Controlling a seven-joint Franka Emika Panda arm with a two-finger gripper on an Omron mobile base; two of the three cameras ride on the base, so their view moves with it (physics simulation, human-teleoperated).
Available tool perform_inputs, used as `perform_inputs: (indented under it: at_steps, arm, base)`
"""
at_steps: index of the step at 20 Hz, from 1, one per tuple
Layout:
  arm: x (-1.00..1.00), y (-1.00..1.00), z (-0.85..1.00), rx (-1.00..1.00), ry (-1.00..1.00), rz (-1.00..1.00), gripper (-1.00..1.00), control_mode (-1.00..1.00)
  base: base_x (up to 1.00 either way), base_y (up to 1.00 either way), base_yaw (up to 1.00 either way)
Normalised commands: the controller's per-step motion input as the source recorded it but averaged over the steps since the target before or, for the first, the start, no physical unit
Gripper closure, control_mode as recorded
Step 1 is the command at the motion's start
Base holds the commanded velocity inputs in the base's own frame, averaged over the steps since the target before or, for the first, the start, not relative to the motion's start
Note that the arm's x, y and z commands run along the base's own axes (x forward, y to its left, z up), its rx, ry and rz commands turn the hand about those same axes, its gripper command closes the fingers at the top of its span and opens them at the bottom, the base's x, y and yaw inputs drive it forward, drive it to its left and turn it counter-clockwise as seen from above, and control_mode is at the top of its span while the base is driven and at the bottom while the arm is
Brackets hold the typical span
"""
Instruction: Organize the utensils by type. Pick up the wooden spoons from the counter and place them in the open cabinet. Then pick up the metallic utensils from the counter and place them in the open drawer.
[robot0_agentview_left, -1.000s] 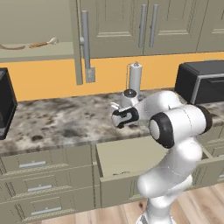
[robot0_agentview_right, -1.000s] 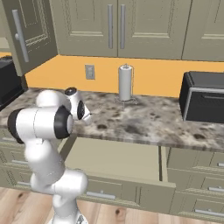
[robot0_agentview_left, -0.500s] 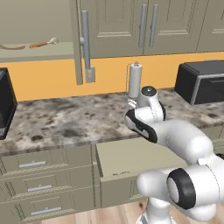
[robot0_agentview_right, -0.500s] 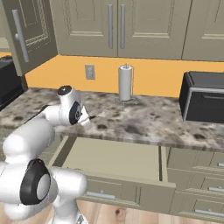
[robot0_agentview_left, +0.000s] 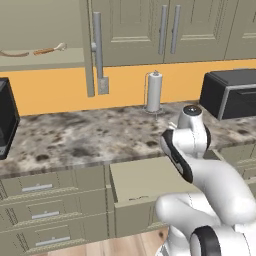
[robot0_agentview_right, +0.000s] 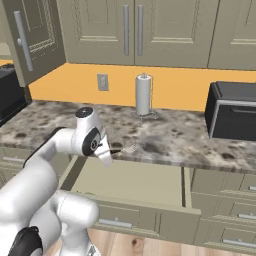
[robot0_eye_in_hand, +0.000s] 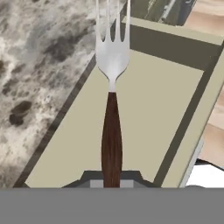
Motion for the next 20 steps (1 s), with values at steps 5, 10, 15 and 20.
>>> perform_inputs:
  at_steps: [5, 10, 15, 20]
  arm:
    - [0.09, -0.55, -0.33, 0.10, 0.00, -0.01, 1.00, -1.00]
    - [0.03, -0.59, -0.66, 0.13, 0.00, 0.00, 1.00, -1.00]
    - [0.08, -0.55, -0.69, 0.11, 0.01, 0.00, 1.00, -1.00]
    - [0.28, -0.43, -0.55, 0.06, 0.09, 0.00, 1.00, -1.00]
  base:
    - [0.00, 0.00, 0.00]
    - [0.00, 0.00, 0.00]
    - [0.00, 0.00, 0.00]
    - [0.00, 0.00, 0.00]
